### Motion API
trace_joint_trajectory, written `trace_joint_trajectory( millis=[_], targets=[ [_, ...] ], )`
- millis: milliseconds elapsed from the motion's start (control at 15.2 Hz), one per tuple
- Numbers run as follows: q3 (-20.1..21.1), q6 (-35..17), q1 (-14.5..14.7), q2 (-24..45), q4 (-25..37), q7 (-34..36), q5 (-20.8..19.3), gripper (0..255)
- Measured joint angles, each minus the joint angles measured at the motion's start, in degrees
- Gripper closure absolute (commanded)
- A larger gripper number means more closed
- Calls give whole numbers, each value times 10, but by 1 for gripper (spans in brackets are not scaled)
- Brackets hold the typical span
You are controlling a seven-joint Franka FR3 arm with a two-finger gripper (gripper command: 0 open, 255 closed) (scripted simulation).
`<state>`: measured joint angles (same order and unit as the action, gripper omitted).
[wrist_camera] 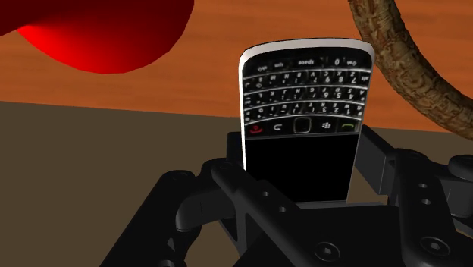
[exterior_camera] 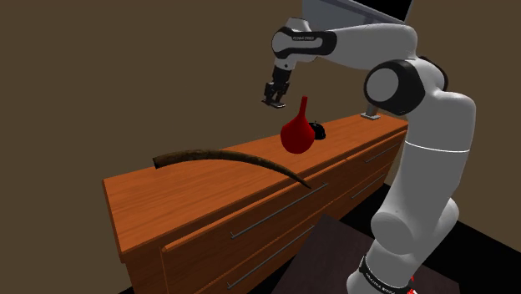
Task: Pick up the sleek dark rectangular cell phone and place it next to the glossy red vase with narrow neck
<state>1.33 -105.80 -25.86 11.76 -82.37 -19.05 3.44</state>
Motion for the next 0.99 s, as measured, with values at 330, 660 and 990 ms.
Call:
trace_joint_trajectory(
  millis=[330, 660, 990],
  targets=[
    [0, -41, 0, -7, -48, -2, 1, 255],
    [0, -81, 0, -9, -89, -5, 2, 255],
    [0, -119, 0, -8, -127, -7, 3, 255]
  ],
)
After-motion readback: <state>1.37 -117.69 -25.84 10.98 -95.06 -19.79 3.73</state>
